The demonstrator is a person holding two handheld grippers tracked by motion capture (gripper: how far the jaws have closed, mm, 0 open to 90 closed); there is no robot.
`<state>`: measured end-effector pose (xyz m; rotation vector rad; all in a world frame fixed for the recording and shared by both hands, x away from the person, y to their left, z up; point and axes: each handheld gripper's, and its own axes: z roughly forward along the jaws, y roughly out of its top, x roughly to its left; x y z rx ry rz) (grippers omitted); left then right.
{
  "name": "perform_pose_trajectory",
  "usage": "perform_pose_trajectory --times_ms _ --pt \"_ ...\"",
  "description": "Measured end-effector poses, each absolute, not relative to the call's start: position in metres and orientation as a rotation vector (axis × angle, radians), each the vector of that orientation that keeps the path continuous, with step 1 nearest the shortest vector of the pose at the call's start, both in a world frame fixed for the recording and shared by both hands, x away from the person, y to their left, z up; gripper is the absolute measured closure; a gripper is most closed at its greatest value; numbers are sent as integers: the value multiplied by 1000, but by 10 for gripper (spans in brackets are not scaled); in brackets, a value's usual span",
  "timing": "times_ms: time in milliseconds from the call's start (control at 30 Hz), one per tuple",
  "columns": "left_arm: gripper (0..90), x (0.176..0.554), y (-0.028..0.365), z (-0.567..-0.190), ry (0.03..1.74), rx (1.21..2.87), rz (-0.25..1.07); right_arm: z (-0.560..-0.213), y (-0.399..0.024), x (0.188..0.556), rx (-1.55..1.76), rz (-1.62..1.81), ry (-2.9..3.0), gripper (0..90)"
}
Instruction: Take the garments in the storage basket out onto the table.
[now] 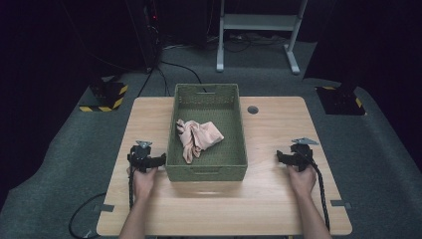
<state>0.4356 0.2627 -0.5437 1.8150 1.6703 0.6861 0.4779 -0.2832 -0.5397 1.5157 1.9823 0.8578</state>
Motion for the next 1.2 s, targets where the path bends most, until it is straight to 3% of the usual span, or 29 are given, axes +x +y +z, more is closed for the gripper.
perform_pose_trajectory --times_ms 500,733,1200 --pt "8 433 273 -540 1671 1879 636 -540 -284 478 1521 854 1976 151" --pt "9 419 289 -523 1699 1786 621 -540 -284 478 1522 856 1975 152" --pt "10 406 294 -499 1677 1795 608 -540 -284 478 1524 857 1973 155"
